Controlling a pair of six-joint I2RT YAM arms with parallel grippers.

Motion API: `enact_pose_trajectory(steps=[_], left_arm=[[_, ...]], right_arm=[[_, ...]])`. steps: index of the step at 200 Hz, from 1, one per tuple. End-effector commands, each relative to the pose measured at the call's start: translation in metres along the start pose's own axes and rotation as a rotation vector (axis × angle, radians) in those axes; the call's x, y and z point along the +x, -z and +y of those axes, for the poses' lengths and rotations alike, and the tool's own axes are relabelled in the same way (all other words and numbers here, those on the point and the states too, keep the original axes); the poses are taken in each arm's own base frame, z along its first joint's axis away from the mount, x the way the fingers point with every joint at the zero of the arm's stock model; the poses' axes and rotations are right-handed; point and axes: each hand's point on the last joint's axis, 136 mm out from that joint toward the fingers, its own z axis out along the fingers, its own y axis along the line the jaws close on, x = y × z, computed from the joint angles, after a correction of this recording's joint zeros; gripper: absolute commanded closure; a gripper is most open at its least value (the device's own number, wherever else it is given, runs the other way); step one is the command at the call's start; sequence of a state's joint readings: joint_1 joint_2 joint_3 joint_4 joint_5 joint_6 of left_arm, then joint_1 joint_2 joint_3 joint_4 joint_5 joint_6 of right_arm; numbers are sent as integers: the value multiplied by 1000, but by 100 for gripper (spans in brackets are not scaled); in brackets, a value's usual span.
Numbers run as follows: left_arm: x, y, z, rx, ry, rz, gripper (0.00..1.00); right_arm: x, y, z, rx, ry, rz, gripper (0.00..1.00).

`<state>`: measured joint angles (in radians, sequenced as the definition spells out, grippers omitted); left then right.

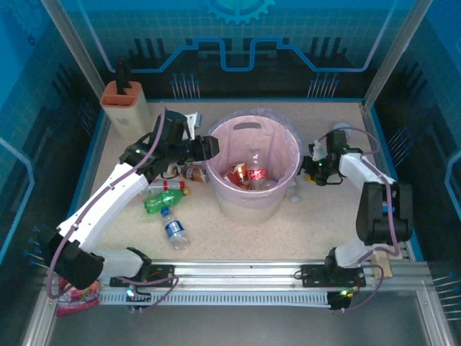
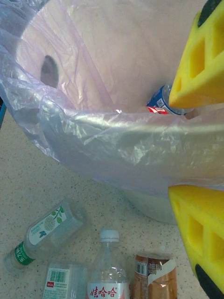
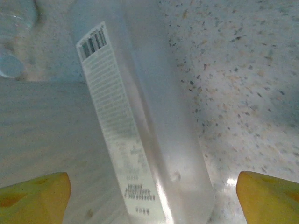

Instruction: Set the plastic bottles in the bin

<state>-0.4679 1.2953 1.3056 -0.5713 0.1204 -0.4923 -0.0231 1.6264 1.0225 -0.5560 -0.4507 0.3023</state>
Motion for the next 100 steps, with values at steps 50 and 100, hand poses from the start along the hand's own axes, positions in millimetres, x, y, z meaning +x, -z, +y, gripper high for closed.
enact_pose_trajectory(steps=[50, 100], left_arm=[[1, 1, -5, 12, -3, 3, 52], [-1, 1, -5, 3, -15, 9, 52]], right_arm=[[-16, -43, -11, 148, 40, 95, 5], [-19, -24, -59, 328, -45, 76, 7]])
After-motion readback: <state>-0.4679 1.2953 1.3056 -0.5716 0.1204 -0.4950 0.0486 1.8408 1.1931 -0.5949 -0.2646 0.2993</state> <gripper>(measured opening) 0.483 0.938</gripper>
